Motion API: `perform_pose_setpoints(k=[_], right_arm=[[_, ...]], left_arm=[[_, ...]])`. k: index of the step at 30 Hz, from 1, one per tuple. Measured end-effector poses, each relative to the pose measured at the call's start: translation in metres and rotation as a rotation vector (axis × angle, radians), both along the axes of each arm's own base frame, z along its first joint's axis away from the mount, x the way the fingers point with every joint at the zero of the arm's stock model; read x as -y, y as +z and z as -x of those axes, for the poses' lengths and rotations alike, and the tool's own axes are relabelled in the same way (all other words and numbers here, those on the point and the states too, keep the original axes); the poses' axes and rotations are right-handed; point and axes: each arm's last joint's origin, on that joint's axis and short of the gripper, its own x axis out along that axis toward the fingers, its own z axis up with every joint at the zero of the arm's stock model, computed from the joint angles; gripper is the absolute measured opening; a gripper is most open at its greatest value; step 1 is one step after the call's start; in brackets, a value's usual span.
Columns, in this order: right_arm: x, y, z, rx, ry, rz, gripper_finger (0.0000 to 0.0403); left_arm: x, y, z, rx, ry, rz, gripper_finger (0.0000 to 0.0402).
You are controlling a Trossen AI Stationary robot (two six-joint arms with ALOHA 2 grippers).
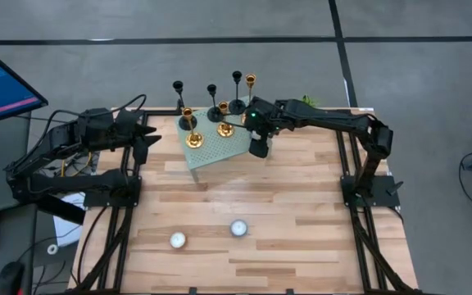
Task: Pick & Place candle stick holders
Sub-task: Put the right blue scented candle on the shelf
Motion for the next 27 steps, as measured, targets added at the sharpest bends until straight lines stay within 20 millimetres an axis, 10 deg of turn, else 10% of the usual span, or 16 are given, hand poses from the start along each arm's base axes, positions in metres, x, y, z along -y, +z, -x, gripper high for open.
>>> perform_pose_setpoints(k=[27], right_arm=[[-0.002, 0.014, 0.002, 0.021, 0.004, 0.012, 0.0352]], left_arm=[[0.000, 0.000, 0.000, 0.000, 0.000, 0.000, 0.0175]])
